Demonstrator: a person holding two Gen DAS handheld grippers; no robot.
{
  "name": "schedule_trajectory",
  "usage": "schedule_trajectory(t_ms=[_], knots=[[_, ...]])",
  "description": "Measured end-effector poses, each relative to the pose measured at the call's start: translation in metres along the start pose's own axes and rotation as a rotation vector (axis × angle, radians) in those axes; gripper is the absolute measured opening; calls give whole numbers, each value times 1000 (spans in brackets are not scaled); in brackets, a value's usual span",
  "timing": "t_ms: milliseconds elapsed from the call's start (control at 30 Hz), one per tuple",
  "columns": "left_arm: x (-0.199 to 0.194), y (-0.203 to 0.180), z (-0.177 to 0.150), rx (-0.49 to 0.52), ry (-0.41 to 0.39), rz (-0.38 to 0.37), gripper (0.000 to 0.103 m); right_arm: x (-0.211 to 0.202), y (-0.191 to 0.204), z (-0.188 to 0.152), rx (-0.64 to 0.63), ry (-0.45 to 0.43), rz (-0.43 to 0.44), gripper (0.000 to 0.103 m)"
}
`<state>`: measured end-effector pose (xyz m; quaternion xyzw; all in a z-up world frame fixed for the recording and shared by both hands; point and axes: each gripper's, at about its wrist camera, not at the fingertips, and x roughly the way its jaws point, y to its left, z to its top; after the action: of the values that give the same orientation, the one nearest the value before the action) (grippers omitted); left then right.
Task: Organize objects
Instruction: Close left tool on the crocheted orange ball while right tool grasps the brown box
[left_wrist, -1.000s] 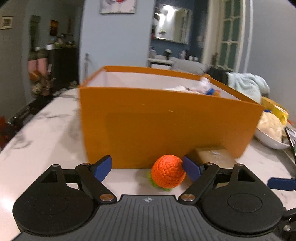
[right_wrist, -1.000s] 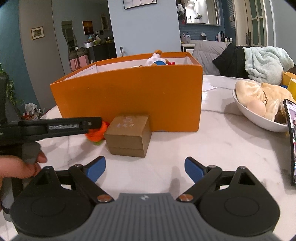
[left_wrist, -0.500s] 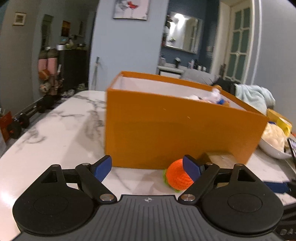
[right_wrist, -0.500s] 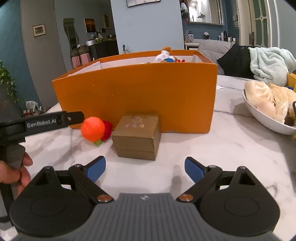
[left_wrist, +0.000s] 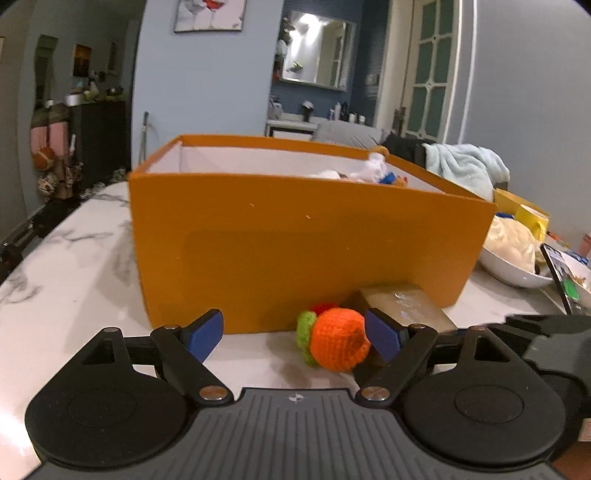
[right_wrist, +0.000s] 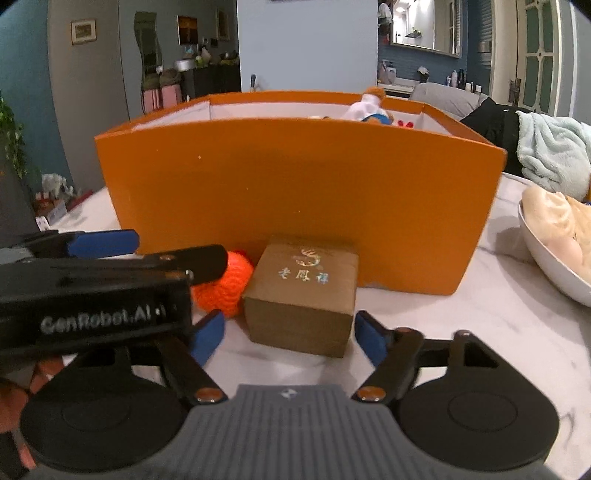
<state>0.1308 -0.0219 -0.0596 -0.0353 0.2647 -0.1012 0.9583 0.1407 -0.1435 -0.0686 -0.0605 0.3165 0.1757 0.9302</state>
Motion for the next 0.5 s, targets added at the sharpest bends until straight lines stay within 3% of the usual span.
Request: schedule_trajectory(t_ms=[100, 433, 500], knots=[[4, -4, -1, 20, 11, 4, 99, 4, -4, -2, -13, 8, -20, 63], [21, -17, -4, 37, 58, -32, 98, -4, -30, -9, 7, 9, -34, 63], [25, -17, -4, 30, 72, -21, 89, -4, -32, -9, 5, 7, -31, 63]])
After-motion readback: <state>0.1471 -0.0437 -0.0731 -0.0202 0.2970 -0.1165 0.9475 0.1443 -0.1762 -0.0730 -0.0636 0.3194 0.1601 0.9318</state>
